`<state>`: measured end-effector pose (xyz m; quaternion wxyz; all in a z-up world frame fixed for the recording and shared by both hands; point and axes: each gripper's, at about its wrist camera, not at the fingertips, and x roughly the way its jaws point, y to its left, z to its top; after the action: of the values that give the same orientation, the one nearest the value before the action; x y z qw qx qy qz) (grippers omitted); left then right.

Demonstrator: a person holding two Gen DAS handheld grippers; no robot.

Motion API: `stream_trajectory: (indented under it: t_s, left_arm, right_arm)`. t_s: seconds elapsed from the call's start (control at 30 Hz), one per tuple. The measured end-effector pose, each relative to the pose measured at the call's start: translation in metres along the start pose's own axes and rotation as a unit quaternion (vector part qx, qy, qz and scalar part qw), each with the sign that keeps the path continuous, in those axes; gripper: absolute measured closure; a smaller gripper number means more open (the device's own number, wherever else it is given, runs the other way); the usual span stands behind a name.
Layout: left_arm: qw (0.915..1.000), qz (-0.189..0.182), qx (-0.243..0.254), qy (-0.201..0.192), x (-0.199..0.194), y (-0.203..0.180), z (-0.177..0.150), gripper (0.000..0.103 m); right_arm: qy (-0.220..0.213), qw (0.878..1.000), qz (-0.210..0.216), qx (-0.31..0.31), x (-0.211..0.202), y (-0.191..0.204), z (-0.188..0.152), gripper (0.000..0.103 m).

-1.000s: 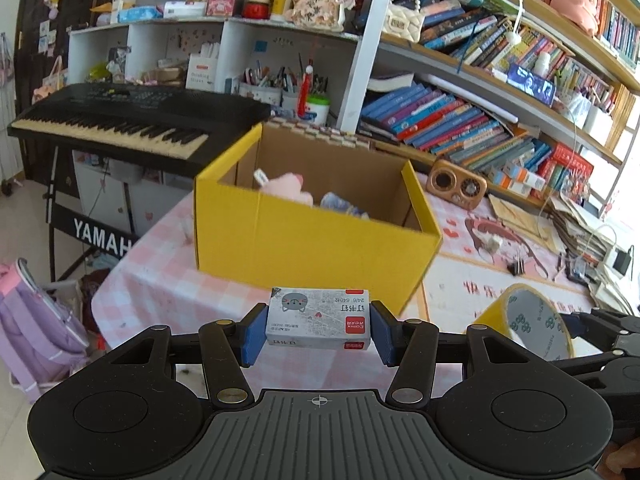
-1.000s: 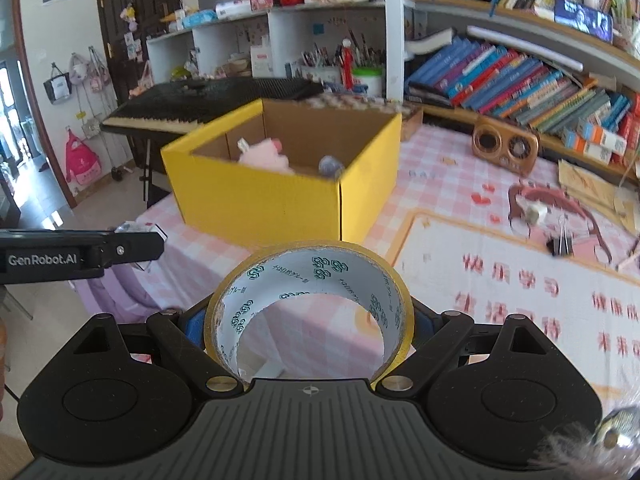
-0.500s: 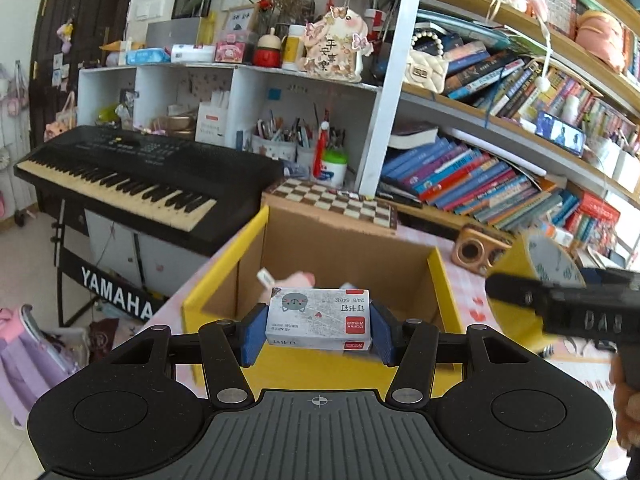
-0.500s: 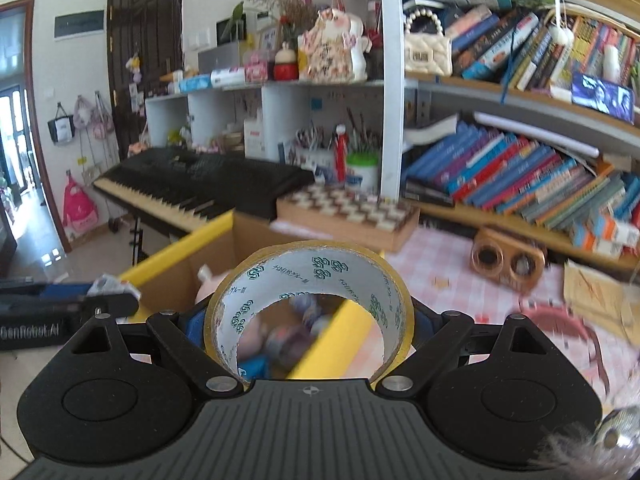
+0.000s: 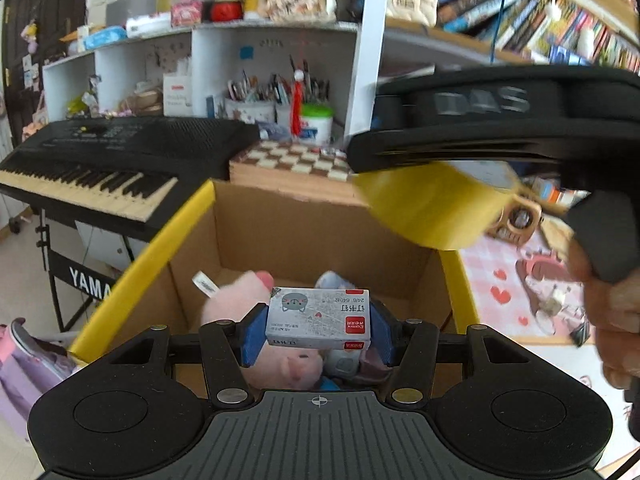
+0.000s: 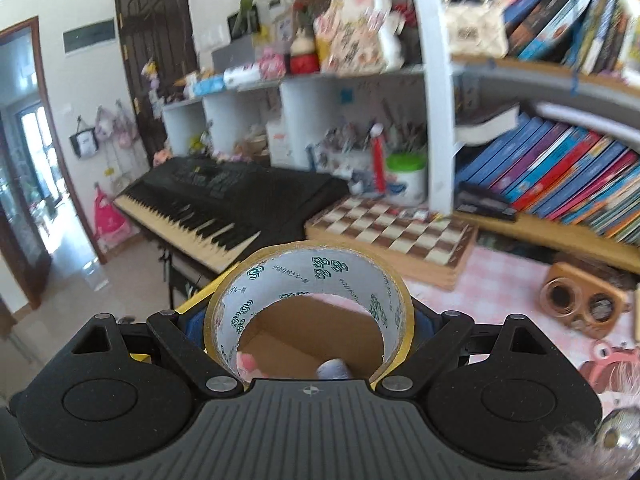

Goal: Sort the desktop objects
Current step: 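Lower the white box into the yellow box with left tool while right tool lowers the tape in, then open both tools and withdraw them from the yellow box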

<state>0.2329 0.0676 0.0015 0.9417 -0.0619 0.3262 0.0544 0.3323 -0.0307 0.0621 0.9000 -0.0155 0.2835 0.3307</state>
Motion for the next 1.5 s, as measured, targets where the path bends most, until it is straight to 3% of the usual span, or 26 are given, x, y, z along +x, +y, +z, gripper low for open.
stream_trajectory:
  t_s: [0.47, 0.83, 1.0, 1.07, 1.17, 1.5]
  left_arm:
    - [0.9968, 0.001, 0.024, 0.077, 0.035, -0.014, -0.016, 0.05]
    - [0.995, -0.004, 0.043, 0.09, 0.04, -0.019, -0.019, 0.048]
    - [0.9962, -0.013, 0.033, 0.079, 0.032, -0.017, -0.018, 0.038]
    - [0.9969, -0.013, 0.029, 0.072, 0.027, -0.016, -0.017, 0.027]
    - [0.9981, -0.01, 0.025, 0.055, 0.018, -0.015, -0.015, 0.02]
    - [0.9996, 0.001, 0.028, 0.005, -0.016, -0.006, -0.009, 0.013]
  right_arm:
    - [0.164, 0.985, 0.011, -0.05, 0.082, 0.0, -0.032, 0.013]
    - [0.199, 0.974, -0.011, -0.112, 0.101, 0.007, -0.034, 0.013]
    - [0.194, 0.975, -0.018, -0.105, 0.098, 0.006, -0.034, 0.012]
    - [0.179, 0.979, -0.019, -0.099, 0.093, 0.006, -0.032, 0.009]
    - [0.153, 0.983, -0.024, -0.098, 0.081, 0.006, -0.027, 0.009]
    - [0.036, 0.996, -0.051, -0.058, 0.011, -0.001, -0.003, 0.009]
